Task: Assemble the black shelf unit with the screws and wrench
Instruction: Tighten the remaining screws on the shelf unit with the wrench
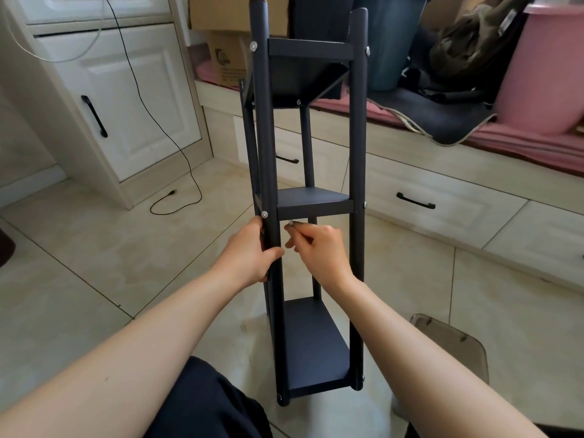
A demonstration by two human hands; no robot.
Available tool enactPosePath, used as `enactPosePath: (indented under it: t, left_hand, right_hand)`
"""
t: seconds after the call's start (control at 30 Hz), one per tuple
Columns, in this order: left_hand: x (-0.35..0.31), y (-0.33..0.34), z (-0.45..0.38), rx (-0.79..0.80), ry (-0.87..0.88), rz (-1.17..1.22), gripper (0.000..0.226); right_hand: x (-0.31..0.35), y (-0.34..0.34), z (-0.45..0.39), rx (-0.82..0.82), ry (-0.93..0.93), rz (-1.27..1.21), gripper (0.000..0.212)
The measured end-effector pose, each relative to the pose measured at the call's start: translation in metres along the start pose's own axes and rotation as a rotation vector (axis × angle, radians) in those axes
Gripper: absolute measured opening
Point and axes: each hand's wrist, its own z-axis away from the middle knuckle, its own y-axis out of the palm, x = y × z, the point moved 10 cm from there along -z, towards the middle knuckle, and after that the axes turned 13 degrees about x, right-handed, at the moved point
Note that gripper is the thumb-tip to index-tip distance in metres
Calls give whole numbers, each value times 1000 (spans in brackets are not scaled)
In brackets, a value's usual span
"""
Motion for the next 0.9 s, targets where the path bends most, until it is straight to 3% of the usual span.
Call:
enactPosePath:
  t: [0.27, 0.53, 0.77, 0.9]
  left_hand:
    - [-2, -1, -2, -1, 44, 29, 48]
    - [1, 0, -3, -8, 79, 43, 36]
    - [3, 0, -3, -13, 64, 49, 36]
    - [2, 0, -1, -8, 28, 43, 39]
  right_hand:
    - [-22, 17, -5, -78, 66, -251, 17]
    - [-24, 25, -16, -119, 75, -323, 20]
    - [-18, 20, -13, -71, 45, -184, 18]
    - [-12, 16, -3, 116, 46, -25, 20]
